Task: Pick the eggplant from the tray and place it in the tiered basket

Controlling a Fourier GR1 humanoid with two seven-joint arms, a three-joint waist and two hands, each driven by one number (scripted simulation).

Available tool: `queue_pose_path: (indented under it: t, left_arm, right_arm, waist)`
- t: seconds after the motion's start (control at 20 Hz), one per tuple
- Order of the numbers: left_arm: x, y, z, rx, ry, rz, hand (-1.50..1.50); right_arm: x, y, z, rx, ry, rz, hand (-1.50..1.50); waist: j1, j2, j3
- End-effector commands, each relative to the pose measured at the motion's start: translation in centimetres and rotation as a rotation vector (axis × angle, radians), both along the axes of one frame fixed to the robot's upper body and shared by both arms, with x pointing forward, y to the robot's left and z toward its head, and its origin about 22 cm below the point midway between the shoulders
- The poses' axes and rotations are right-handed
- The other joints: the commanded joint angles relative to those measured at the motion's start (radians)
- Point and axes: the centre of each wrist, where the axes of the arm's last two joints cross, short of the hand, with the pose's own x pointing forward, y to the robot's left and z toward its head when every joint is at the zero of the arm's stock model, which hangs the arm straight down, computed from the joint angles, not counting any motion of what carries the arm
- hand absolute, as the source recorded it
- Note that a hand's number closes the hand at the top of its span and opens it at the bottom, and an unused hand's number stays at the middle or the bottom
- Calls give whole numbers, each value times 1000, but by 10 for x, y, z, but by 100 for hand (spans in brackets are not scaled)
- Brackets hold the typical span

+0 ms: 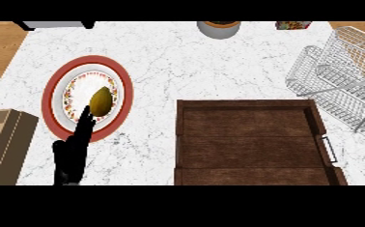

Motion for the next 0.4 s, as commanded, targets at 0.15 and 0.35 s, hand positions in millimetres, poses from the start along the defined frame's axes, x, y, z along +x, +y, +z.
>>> queue_pose_path:
  t: [0.15,0.35]
  left_arm:
    - [-14,3,-14,-20,52,11,0]
    - [-15,0,-7,-11,46,37,0]
  right_arm:
    - [-108,-30,-6,-2,17,25,-150]
    - [-152,-34,-8,10,20,82,-150]
  waist:
    - [-10,3,-1]
    - [-20,0,1]
